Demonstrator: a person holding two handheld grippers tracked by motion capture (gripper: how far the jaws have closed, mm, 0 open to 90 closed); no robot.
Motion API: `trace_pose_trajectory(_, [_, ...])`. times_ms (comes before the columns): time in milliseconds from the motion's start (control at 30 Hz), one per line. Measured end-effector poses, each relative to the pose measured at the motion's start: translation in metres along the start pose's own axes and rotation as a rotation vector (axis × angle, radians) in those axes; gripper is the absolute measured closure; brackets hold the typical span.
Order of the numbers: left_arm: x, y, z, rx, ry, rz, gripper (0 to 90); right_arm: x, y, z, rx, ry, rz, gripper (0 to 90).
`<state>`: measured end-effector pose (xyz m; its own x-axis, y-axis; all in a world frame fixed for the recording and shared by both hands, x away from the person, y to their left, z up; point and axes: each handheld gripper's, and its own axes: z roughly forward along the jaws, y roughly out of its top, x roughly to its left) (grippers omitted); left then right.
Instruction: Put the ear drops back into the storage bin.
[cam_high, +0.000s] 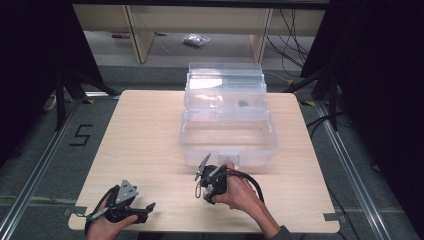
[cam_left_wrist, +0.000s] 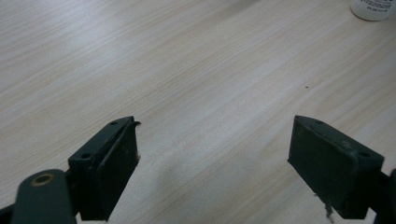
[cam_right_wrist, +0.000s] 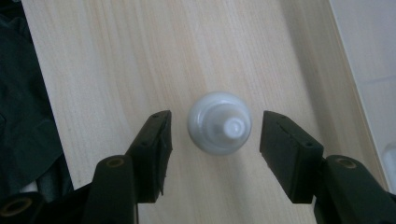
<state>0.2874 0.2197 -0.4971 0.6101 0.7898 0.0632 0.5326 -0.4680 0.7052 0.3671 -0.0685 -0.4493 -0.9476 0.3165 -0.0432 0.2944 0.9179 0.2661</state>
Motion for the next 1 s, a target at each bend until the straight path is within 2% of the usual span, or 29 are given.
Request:
trace_pose_trajectory(100, [0.0, 0.0, 0.0, 0.0, -0.001, 0.0, 15.1, 0.001, 0.001, 0.001, 0.009, 0.001, 0.014, 45.5])
trace_pose_trajectory(233, [0.0, 0.0, 0.0, 0.0, 0.0, -0.001, 15.1, -0.002, 0.003, 0.004, 0.001, 0.0, -0.022, 46.7])
trace_pose_trajectory(267, [0.0, 0.0, 0.0, 0.0, 0.0, -0.001, 15.1, -0.001, 0.004, 0.004, 0.007, -0.001, 0.001, 47.1])
trace_pose_trajectory(600, [0.0, 0.0, 0.0, -0.002, -0.003, -0.003, 15.1, 0.001, 0.006, 0.007, 0.019, -0.003, -0.005, 52.1])
trace_pose_trajectory(667, [0.0, 0.0, 0.0, -0.002, -0.003, -0.003, 15.1, 0.0, 0.006, 0.007, 0.015, -0.011, -0.016, 55.1])
trace_pose_trajectory(700, [0.0, 0.0, 0.0, -0.001, -0.004, -0.004, 15.1, -0.001, 0.006, 0.008, 0.012, -0.013, -0.046, 57.2])
trace_pose_trajectory(733, [0.0, 0.0, 0.0, -0.001, -0.004, -0.003, 15.1, -0.002, 0.006, 0.007, 0.008, -0.007, -0.051, 59.6])
trace_pose_trajectory(767, [0.0, 0.0, 0.0, 0.001, -0.003, -0.001, 15.1, -0.004, 0.005, 0.008, -0.005, 0.004, -0.05, 60.0])
trace_pose_trajectory(833, [0.0, 0.0, -0.001, 0.007, -0.002, -0.002, 15.1, -0.001, 0.006, 0.005, 0.017, -0.014, -0.022, 60.1])
trace_pose_trajectory(900, [0.0, 0.0, 0.0, 0.002, -0.002, 0.0, 15.1, -0.001, 0.005, 0.004, 0.019, -0.022, -0.037, 60.1])
trace_pose_trajectory(933, [0.001, 0.0, 0.0, 0.004, 0.001, 0.002, 15.1, 0.0, 0.005, 0.002, 0.021, -0.028, -0.02, 60.1])
trace_pose_trajectory(967, [0.0, 0.0, 0.001, -0.007, 0.004, -0.012, 15.1, -0.001, 0.005, 0.0, 0.007, -0.035, -0.043, 60.1])
trace_pose_trajectory(1000, [0.0, 0.0, 0.001, -0.007, 0.004, -0.011, 15.1, -0.001, 0.004, -0.003, 0.012, -0.038, -0.006, 60.1])
